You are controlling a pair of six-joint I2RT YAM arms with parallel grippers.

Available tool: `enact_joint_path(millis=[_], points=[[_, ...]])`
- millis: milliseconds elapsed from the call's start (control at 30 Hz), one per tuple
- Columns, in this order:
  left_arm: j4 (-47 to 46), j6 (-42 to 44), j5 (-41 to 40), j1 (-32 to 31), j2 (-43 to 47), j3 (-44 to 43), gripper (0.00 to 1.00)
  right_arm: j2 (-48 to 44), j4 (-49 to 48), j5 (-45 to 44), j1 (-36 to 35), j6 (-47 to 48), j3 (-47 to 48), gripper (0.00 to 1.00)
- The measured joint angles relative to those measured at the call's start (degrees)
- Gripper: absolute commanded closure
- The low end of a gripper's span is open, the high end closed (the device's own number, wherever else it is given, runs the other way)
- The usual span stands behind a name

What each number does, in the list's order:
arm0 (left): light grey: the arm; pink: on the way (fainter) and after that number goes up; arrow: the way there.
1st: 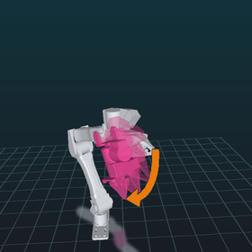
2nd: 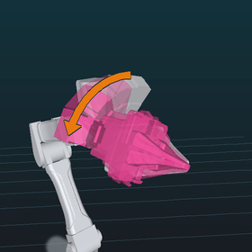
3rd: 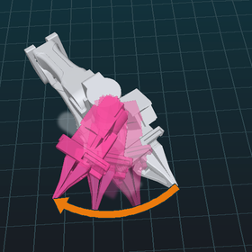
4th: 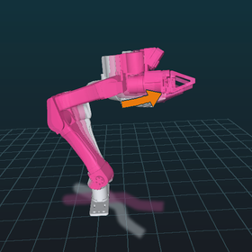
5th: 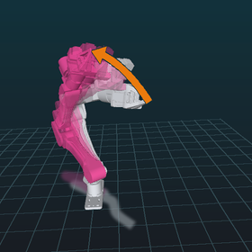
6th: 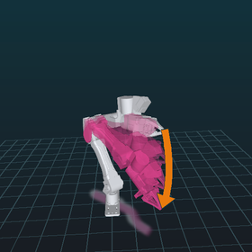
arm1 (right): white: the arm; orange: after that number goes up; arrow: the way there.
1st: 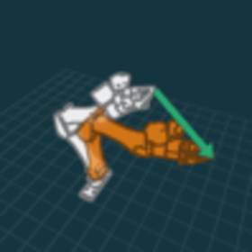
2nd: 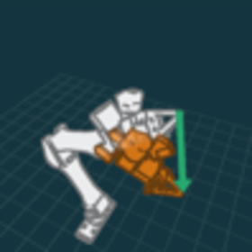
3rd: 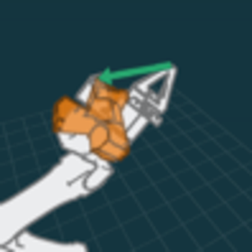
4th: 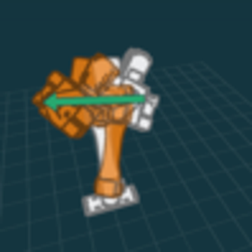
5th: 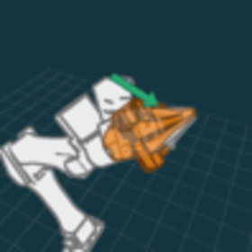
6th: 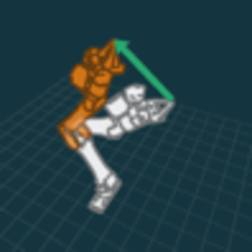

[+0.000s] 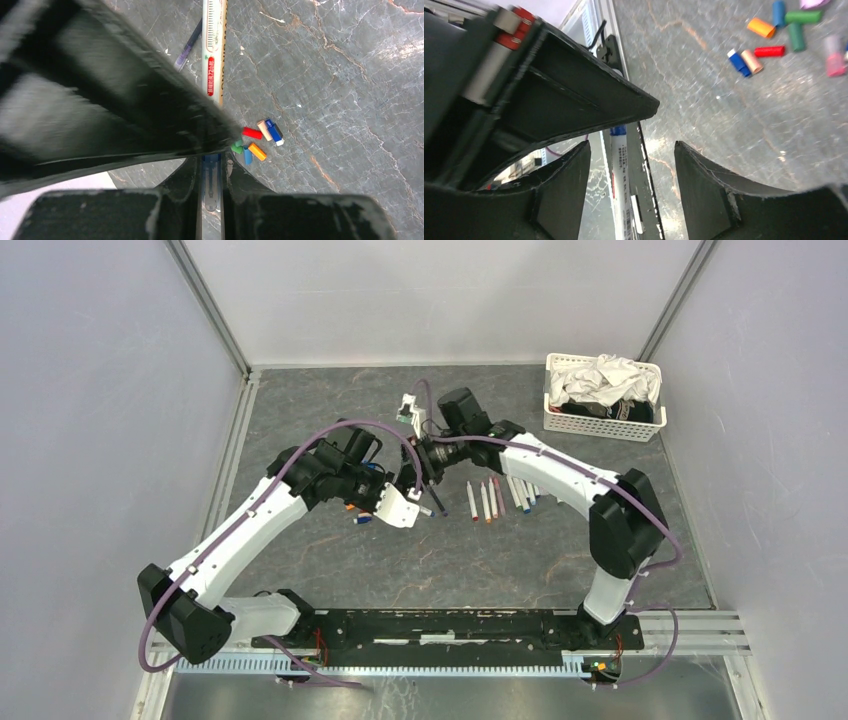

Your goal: Open the pen caps

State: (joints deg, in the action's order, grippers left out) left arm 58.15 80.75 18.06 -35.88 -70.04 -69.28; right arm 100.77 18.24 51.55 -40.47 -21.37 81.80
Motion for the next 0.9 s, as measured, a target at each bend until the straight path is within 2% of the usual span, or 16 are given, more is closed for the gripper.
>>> enact_joint_path(millis=[133, 167, 233, 267, 300, 333, 467, 533, 633, 800, 900], points=[[0.0, -0.15, -0.33, 0.0, -0.04, 0.0, 0.98, 1.77, 1.57, 0.68, -1.81, -0.07, 0.0, 0.4], [0.0, -0.15, -0.44, 0.0, -0.04, 0.0, 0.98, 1.84, 1.57, 1.03, -2.14, -0.24, 0.0, 0.44], [0.0, -0.15, -0.55, 0.0, -0.04, 0.0, 0.97, 1.84, 1.31, 1.64, -2.58, -0.42, 0.07, 0.64], [0.0, -0.15, -0.59, 0.0, -0.04, 0.0, 0.95, 1.84, 0.92, 1.99, -2.71, -0.59, 0.07, 0.81], [-0.02, -0.15, -0.59, 0.0, -0.04, 0.0, 0.88, 1.86, 0.46, 2.38, -2.8, -0.92, 0.07, 0.93], [0.09, -0.15, -0.52, 0.0, -0.02, -0.07, 0.77, 1.95, -0.24, 1.86, -2.95, -1.36, 0.04, 1.0], [-0.24, -0.22, -0.5, 0.0, 0.5, -0.09, 0.45, 2.32, -1.14, 3.5, -2.78, -1.84, -0.15, 1.0], [-0.15, -0.33, -0.09, 0.0, 0.5, -0.09, 0.4, 2.29, -1.73, 4.15, -2.82, -1.7, -0.2, 1.0], [0.37, -0.33, 0.87, 0.0, 0.61, -0.07, 0.39, 2.14, -3.15, 5.6, -2.82, -1.44, -1.53, 1.0], [1.11, -0.33, 2.14, 0.0, 0.63, 0.13, 0.49, 2.03, -3.98, 7.15, -2.82, -1.2, -3.63, 1.0], [1.57, -0.35, 2.16, 0.0, 0.63, 0.15, 0.52, 2.03, -4.61, 7.85, -2.82, -1.31, -3.96, 1.0]])
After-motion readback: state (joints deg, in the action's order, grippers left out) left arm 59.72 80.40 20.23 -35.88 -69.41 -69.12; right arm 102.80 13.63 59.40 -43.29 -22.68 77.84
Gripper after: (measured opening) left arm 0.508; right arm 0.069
